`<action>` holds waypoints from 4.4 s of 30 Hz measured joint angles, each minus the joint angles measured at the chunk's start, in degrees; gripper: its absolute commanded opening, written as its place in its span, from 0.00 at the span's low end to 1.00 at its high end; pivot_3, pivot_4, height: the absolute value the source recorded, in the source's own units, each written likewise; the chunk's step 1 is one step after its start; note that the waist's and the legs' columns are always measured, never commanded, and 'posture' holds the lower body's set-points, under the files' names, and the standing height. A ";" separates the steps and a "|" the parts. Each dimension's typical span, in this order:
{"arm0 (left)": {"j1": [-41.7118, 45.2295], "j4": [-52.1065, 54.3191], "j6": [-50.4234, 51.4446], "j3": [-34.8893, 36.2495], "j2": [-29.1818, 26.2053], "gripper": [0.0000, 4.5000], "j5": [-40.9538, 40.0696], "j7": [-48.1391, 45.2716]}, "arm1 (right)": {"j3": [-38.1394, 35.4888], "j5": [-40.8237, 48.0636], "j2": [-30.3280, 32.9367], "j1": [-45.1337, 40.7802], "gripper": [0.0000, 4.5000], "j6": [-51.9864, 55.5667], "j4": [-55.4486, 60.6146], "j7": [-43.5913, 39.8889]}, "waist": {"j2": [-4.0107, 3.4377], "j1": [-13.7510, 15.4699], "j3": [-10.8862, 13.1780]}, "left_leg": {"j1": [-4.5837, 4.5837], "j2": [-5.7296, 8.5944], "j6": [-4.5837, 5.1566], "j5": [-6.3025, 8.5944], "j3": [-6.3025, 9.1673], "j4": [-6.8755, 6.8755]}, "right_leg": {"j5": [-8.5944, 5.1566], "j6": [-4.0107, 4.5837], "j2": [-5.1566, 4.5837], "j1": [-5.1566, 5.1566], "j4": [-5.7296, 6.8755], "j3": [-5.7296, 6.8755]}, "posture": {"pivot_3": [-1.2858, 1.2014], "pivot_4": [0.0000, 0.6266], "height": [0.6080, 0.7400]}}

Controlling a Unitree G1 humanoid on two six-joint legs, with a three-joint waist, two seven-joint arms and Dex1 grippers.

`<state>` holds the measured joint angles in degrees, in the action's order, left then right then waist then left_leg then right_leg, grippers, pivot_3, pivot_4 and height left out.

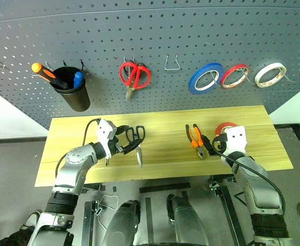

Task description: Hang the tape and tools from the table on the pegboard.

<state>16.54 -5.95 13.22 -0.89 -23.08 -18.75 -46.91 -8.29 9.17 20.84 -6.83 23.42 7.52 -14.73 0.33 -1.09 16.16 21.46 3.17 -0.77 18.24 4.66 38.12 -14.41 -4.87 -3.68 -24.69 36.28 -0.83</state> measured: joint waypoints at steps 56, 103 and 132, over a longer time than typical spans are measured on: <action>7.13 10.98 12.40 -7.26 -6.12 0.99 3.01 -6.63 | 1.80 -1.83 7.28 -14.86 1.00 14.88 -15.95 -5.39 | 0.17 0.23 2.47 | 0.88 0.01 -0.45 -0.26 -0.01 0.05 | 0.05 -0.04 -0.01 -0.80 0.03 0.04 | 0.54 0.58 1.00; 4.75 15.37 14.17 -6.75 -9.23 0.99 1.71 -6.71 | -2.25 -3.67 9.71 -32.28 1.00 -1.76 -60.72 -5.41 | 0.44 0.41 2.33 | 0.85 0.01 -0.70 -0.44 0.00 0.25 | 0.33 -0.02 0.04 -0.69 0.07 0.08 | 0.56 0.54 1.00; 4.27 16.99 15.06 -6.51 -9.25 1.00 1.68 -5.01 | -2.90 -2.04 8.65 -30.88 0.28 2.82 -58.37 -9.88 | 1.04 0.34 2.22 | 0.73 -0.02 -0.69 -0.43 0.04 0.25 | 0.41 0.05 0.06 -0.58 0.07 0.08 | 0.56 0.56 1.00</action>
<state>20.81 11.04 28.28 -7.40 -32.33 -17.07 -51.92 -11.20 7.13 29.49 -37.71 26.25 -50.85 -24.61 1.37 -0.75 18.39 22.19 3.15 -1.45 17.80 4.70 38.37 -14.00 -4.82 -3.63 -25.27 36.35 -0.75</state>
